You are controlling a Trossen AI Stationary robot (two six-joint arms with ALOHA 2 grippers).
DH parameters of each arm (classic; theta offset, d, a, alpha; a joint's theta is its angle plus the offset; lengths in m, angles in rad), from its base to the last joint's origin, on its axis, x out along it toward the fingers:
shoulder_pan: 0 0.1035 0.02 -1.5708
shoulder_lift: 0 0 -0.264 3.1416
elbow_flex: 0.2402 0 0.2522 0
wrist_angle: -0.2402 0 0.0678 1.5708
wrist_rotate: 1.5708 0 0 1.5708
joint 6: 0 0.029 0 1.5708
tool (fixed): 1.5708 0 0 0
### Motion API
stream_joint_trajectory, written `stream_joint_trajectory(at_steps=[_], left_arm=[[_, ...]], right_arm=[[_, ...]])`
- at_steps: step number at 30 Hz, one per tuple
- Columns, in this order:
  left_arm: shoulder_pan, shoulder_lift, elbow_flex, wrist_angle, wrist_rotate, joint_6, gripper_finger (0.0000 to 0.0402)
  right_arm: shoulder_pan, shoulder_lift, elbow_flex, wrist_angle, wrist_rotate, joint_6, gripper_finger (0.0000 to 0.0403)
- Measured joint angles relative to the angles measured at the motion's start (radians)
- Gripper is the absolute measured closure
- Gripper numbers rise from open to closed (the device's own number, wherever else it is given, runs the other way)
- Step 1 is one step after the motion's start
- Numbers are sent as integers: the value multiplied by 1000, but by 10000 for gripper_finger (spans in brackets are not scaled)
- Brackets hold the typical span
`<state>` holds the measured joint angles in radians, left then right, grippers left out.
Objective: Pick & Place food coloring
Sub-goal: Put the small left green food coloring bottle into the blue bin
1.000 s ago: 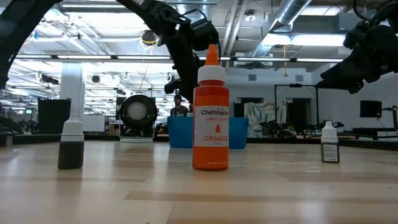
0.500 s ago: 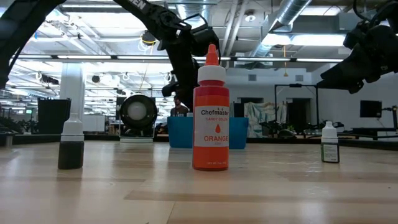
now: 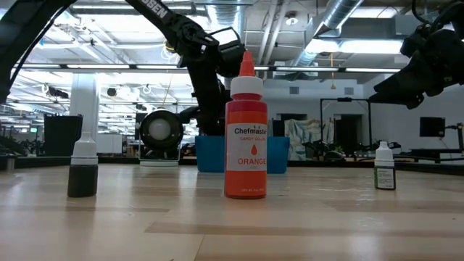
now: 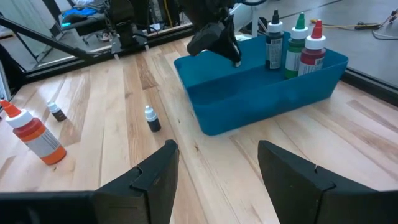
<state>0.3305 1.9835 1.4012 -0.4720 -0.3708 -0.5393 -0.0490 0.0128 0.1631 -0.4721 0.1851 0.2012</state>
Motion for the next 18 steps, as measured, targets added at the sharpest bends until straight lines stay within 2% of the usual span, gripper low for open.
stream_joint_trajectory(at_steps=[8,18], left_arm=[[0,0,-45,77,-29,-2,336],[0,0,-64,79,-46,-9,336]], right_arm=[[0,0,0,0,0,0,196],[0,0,0,0,-1,0,196]])
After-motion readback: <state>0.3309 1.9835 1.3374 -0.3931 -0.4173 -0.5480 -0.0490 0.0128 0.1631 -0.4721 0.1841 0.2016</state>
